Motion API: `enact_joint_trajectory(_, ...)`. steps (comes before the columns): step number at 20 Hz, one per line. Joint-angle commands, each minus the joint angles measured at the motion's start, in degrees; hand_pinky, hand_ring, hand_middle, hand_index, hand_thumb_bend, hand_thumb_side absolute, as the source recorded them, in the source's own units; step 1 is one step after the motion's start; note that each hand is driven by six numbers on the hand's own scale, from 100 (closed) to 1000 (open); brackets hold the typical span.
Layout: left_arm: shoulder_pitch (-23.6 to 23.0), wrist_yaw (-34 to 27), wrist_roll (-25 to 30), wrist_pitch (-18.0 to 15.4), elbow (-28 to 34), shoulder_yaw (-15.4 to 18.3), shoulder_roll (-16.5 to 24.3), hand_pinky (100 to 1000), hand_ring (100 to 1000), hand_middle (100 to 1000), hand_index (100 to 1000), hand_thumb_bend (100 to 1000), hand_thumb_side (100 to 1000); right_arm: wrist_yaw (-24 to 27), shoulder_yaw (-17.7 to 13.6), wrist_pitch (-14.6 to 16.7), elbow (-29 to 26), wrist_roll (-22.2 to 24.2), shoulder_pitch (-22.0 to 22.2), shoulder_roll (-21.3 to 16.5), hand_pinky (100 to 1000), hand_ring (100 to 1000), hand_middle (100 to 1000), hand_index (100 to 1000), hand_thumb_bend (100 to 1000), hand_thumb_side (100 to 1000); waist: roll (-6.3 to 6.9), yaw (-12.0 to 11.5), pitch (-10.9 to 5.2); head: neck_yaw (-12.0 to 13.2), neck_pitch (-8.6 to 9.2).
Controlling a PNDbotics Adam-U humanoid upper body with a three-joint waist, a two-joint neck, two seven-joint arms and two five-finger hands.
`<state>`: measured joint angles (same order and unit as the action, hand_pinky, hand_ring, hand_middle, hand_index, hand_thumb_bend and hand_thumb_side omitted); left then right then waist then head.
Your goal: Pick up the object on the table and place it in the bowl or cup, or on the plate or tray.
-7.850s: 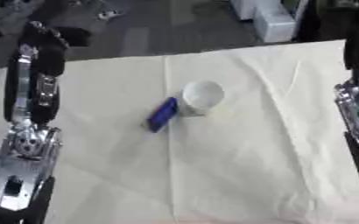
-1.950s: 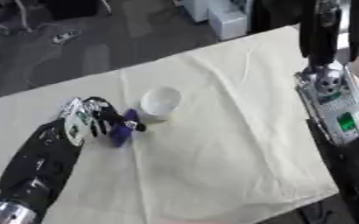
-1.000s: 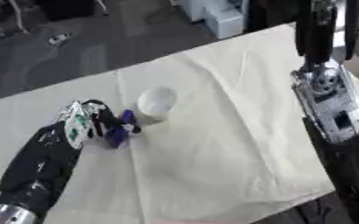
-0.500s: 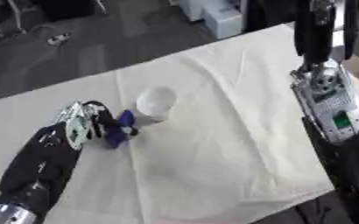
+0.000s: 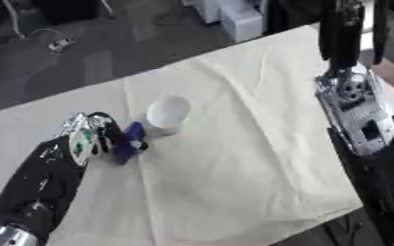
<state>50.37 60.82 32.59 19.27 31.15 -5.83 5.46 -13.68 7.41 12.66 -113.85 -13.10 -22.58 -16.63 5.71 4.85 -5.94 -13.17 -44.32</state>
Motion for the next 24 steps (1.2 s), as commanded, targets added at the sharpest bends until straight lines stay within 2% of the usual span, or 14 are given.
enact_joint_trajectory(1, 0.8, 0.9, -0.7, 0.4, 0.1, 0.5, 0.5, 208, 435, 569, 728, 464, 489, -0.1, -0.1, 0.2, -0.7, 0.1, -1.3, -0.1, 518, 544, 554, 670, 100, 905, -0.25, 0.0, -0.18, -0.8, 0.20)
enact_joint_trajectory(2, 0.8, 1.0, -1.0, 0.5, 0.1, 0.5, 0.5, 174, 398, 535, 706, 428, 478, -0.1, -0.1, 0.2, -0.7, 0.1, -1.3, -0.1, 518, 544, 554, 670, 100, 904, -0.25, 0.0, -0.17, -0.8, 0.20)
enact_joint_trajectory(3, 0.8, 1.1, -1.3, 0.6, 0.1, 0.5, 0.5, 182, 407, 544, 713, 429, 482, -0.1, -0.1, 0.2, -0.7, 0.1, -1.3, -0.1, 518, 544, 554, 670, 100, 904, -0.24, 0.0, -0.17, -0.9, 0.20)
enact_joint_trajectory(4, 0.8, 1.1, -1.6, 0.7, 0.2, 0.5, 0.5, 128, 357, 493, 648, 367, 453, -0.2, -0.1, 0.2, -0.7, 0.1, -1.3, -0.1, 518, 544, 554, 670, 100, 903, -0.24, 0.0, -0.17, -0.9, 0.20)
enact_joint_trajectory(9, 0.6, 0.9, -3.3, 0.7, 0.4, 0.7, 0.6, 100, 290, 383, 469, 266, 441, -0.2, -0.1, 0.2, -0.7, 0.1, -1.3, -0.1, 518, 544, 554, 670, 100, 903, -0.25, 0.0, -0.16, -1.1, 0.20)
enact_joint_trajectory(11, 0.5, 0.3, -4.4, 0.3, 0.6, 0.9, 0.7, 100, 278, 353, 436, 245, 431, -0.2, -0.1, 0.2, -0.7, 0.1, -1.3, -0.1, 517, 544, 554, 670, 100, 903, -0.25, -0.1, -0.17, -1.1, 0.20)
enact_joint_trajectory(13, 0.5, -0.2, -5.6, -0.4, 0.6, 0.9, 0.9, 100, 260, 300, 386, 291, 411, -0.2, -0.1, 0.2, -0.7, 0.1, -1.3, -0.2, 517, 544, 554, 670, 100, 903, -0.25, -0.1, -0.17, -1.2, 0.20)
enact_joint_trajectory(16, 0.5, -0.8, -8.5, -1.3, 1.0, 1.1, 1.1, 100, 232, 262, 294, 286, 398, -0.2, -0.1, 0.2, -0.7, 0.1, -1.2, -0.2, 517, 544, 554, 670, 100, 903, -0.26, -0.2, -0.16, -1.2, 0.20)
enact_joint_trajectory(19, 0.4, -1.9, -12.5, -1.9, 1.0, 1.4, 1.3, 100, 220, 270, 307, 456, 315, -0.3, -0.1, 0.2, -0.7, 0.0, -1.2, -0.2, 517, 544, 554, 670, 100, 902, -0.24, -0.2, -0.15, -1.3, 0.20)
enact_joint_trajectory(21, 0.4, -2.4, -14.8, -2.2, 0.8, 1.5, 1.4, 100, 213, 269, 311, 520, 277, -0.3, -0.1, 0.2, -0.7, 0.0, -1.2, -0.2, 517, 544, 554, 670, 100, 902, -0.23, -0.2, -0.14, -1.3, 0.20)
enact_joint_trajectory(24, 0.4, -3.4, -17.2, -2.7, 0.4, 1.6, 1.6, 100, 211, 272, 312, 563, 250, -0.3, -0.1, 0.1, -0.7, 0.0, -1.2, -0.2, 517, 544, 554, 670, 100, 902, -0.22, -0.2, -0.15, -1.4, 0.20)
